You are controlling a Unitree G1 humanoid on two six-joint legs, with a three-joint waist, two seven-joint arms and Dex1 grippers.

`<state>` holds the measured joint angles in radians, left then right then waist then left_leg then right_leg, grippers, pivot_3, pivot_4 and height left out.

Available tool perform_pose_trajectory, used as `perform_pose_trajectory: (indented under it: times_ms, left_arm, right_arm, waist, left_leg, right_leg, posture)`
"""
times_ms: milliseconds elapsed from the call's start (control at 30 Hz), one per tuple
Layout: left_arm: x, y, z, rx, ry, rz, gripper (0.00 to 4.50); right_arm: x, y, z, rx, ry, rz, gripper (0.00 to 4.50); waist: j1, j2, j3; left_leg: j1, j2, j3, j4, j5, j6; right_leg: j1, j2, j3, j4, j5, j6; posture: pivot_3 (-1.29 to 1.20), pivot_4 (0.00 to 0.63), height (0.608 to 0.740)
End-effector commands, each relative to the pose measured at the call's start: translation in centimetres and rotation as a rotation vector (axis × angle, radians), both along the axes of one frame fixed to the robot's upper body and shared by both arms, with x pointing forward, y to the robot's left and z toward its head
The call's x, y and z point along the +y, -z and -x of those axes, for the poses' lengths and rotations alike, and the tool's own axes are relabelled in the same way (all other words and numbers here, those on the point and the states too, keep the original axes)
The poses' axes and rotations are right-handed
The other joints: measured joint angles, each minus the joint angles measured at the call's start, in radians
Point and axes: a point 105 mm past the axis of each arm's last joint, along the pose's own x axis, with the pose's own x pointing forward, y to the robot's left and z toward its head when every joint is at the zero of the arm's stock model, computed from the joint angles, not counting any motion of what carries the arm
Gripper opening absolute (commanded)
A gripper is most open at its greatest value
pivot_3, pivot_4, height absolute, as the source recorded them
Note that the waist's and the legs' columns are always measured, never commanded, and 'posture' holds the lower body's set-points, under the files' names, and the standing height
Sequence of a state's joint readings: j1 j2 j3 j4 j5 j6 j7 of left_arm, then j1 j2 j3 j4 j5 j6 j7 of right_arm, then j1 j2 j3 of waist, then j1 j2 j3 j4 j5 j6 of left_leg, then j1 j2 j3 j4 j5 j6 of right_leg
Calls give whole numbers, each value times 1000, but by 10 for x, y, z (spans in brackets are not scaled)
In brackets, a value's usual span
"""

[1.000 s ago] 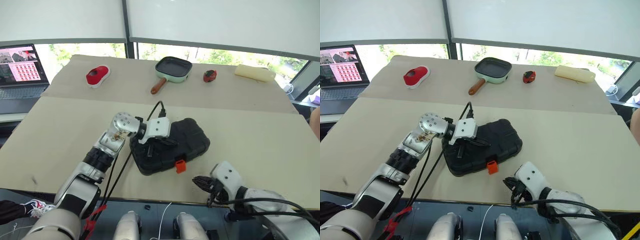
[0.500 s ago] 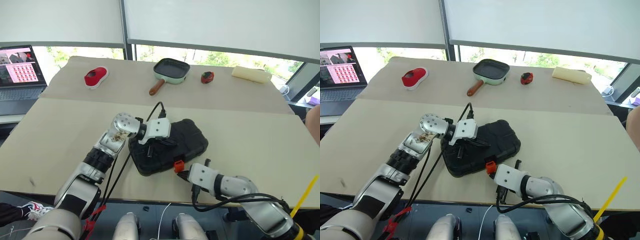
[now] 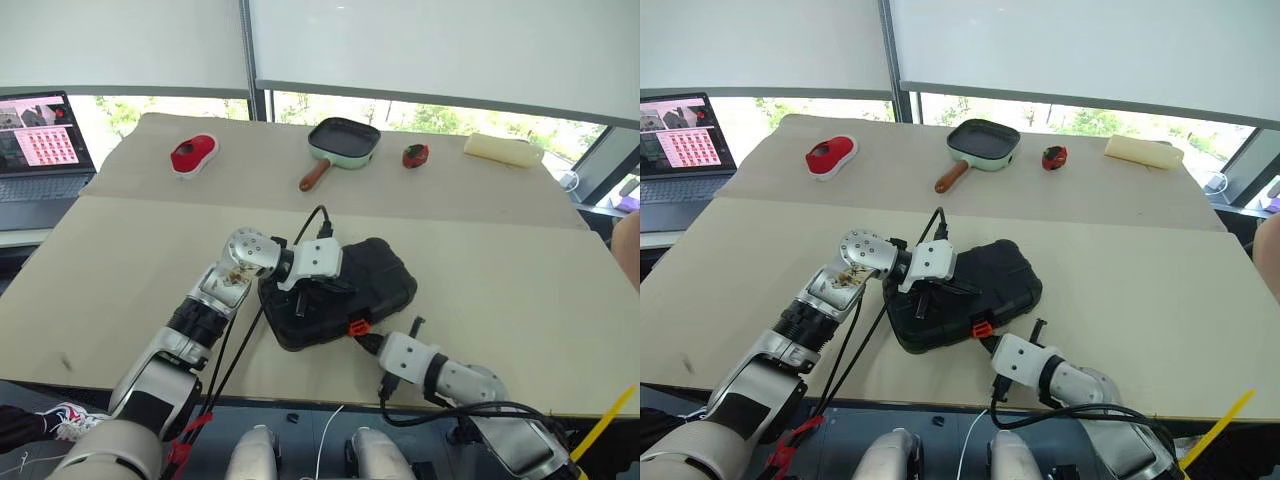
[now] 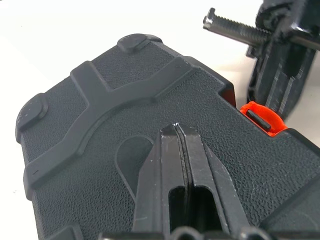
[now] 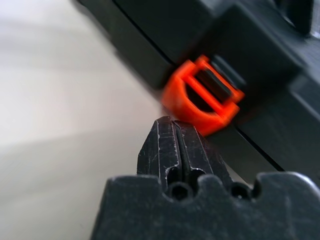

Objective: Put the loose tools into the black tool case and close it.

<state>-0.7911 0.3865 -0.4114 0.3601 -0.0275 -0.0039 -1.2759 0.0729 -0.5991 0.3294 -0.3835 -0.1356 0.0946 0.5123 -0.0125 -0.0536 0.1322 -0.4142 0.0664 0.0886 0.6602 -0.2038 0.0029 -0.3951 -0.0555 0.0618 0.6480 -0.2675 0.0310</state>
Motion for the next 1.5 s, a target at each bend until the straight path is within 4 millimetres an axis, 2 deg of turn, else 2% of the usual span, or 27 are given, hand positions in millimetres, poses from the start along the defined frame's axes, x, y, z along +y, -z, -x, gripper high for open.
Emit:
perform_pose_trajectory:
  times_ms: [33,233,500,667,800,967,1267,1500]
  left_arm:
    - [3,31,6,63,4,-110,14]
    - [3,31,5,62,6,-112,14]
    - [3,31,4,59,4,-110,14]
    - [3,31,5,55,15,-116,14]
    - [4,29,4,52,24,-129,14]
    - [6,29,2,49,31,-143,14]
    - [2,33,2,50,41,-138,14]
    - [-1,36,1,53,46,-130,14]
  right_arm:
    - [-1,-56,-9,-228,17,-76,28]
    - [-3,-52,-4,-171,10,-77,28]
    - [-9,-10,17,74,-6,-3,28]
    - [-2,-4,14,94,17,-17,28]
    - [12,1,2,90,20,-34,28]
    - [18,-14,-11,-12,49,-74,28]
    - [-3,-60,-8,-177,127,-120,28]
    - [-1,-67,4,-136,88,-136,28]
  waist:
    - [-1,0,0]
    - [-3,0,0]
    - [0,0,0]
    - [1,1,0]
    - [1,0,0]
    - [-4,0,0]
    - [0,0,0]
    - [0,1,-1]
  left_leg:
    - [0,0,0,0,0,0]
    - [-1,0,0,0,0,0]
    - [-1,0,0,0,0,0]
    - [-1,0,0,0,0,0]
    - [-1,0,0,0,0,0]
    - [-1,1,0,-1,0,0]
    - [-3,0,1,0,0,0]
    - [-3,0,0,0,0,0]
  right_leg:
    - [0,0,0,0,1,1]
    - [-2,1,1,0,1,1]
    - [-1,0,1,-1,0,1]
    - [-1,0,0,-1,-1,-2]
    - [-2,0,0,-1,-1,-2]
    - [-2,1,0,-1,-1,-2]
    - [-4,0,0,-1,-1,-1]
    - [-4,1,1,-1,1,2]
  posture:
    - [0,150,740]
    - [0,150,740]
    - [0,150,740]
    - [0,150,740]
    - [0,150,740]
    - [0,150,740]
    - [0,150,740]
    - [0,150,740]
